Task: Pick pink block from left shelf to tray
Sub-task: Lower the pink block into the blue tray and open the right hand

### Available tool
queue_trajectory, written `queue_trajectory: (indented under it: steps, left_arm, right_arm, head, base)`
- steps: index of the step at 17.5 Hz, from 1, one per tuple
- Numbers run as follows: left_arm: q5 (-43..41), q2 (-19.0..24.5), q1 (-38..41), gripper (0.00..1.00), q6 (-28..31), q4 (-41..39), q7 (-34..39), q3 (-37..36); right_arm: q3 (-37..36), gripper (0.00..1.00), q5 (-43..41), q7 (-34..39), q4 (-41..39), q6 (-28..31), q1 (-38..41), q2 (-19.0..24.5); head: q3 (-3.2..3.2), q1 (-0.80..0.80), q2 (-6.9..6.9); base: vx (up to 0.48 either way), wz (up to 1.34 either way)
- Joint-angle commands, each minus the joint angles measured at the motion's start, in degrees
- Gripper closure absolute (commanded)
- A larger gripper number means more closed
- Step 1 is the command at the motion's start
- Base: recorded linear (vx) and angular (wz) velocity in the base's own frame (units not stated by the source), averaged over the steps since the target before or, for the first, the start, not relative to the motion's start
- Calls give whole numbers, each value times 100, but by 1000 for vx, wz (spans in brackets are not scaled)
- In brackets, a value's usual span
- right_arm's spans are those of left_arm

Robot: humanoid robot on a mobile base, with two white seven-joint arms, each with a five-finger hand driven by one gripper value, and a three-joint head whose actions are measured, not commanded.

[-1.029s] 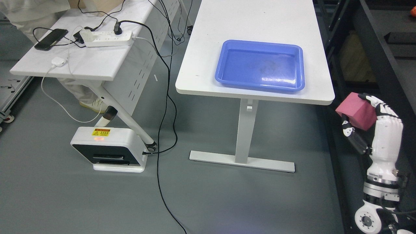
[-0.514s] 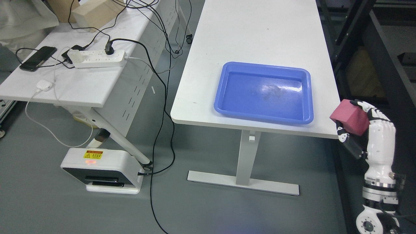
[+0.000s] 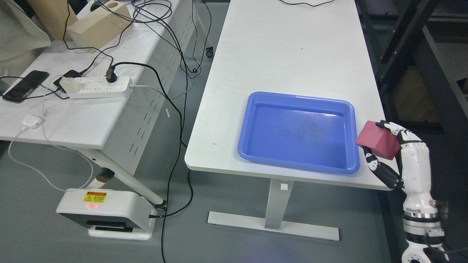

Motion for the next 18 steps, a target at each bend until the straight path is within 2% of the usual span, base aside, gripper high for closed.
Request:
queue_trajectory:
  steps: [1, 9, 12, 18]
  left_arm:
    - [0, 100, 115, 0, 3, -100, 1, 0]
    - [0, 100, 115, 0, 3, -100, 1, 0]
    - [0, 100, 115, 0, 3, -100, 1, 0]
    - [0, 100, 115, 0, 3, -100, 1, 0]
  right_arm:
    - [397, 95, 28, 564, 3, -22, 38, -52]
    - [881, 95, 64, 679, 3, -22, 64, -333]
    - [926, 92, 64, 933, -6, -13, 178, -421]
    - [829, 59, -15, 969, -6, -48, 398, -448]
  head:
    - [0, 0, 0]
    - [0, 0, 0]
    - [0, 0, 0]
    - [0, 0, 0]
  base:
    - [195, -9]
    - [153, 3]
    - [131, 0]
    - [98, 0]
